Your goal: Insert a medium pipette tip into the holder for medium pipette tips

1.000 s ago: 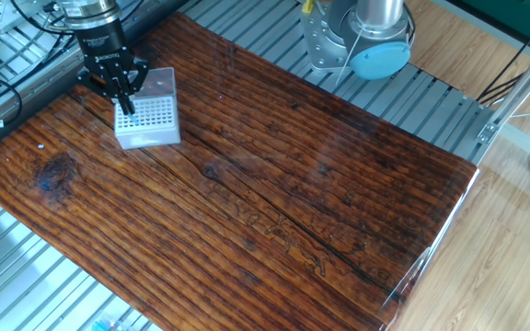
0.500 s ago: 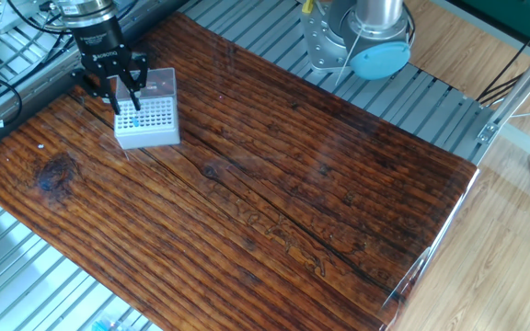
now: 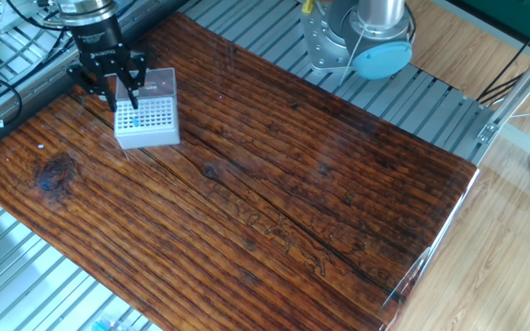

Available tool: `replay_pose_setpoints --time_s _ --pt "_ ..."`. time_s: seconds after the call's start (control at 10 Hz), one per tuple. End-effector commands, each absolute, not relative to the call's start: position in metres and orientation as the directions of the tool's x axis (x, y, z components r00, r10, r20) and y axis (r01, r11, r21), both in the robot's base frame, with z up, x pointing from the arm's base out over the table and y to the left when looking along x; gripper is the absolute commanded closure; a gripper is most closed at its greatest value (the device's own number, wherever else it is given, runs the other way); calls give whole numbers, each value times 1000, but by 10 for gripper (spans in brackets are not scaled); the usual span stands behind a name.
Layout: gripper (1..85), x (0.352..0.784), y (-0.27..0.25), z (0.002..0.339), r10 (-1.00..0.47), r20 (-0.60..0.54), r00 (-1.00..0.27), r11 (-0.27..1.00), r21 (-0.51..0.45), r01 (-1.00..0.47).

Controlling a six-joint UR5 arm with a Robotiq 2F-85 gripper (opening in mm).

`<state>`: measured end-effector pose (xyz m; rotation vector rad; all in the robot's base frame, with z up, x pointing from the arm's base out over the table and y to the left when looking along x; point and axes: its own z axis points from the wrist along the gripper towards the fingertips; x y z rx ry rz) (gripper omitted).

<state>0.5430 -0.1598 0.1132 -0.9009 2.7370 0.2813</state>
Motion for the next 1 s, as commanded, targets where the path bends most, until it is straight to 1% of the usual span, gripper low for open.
replay_pose_setpoints --time_s 0.0,0.1,0.2,0.3,0.4,0.5,0.6,0.7,0.9 --pt "633 544 -141 132 -321 -168 -932 940 65 -335" --pt "643 548 -136 137 -294 -148 -944 953 27 -301" --pt "663 550 -110 139 -259 -156 -953 957 91 -275" --pt "663 540 -94 139 -228 -120 -966 957 153 -245" --pt "700 543 -104 138 -108 -110 -988 985 126 -122" --pt "700 557 -128 138 -63 -130 -990 996 50 -70" --pt "707 559 -137 136 -9 -113 -994 999 33 -12" --pt "713 558 -133 132 14 -96 -995 999 52 9" --pt "730 555 -140 128 17 -88 -996 1000 19 15"
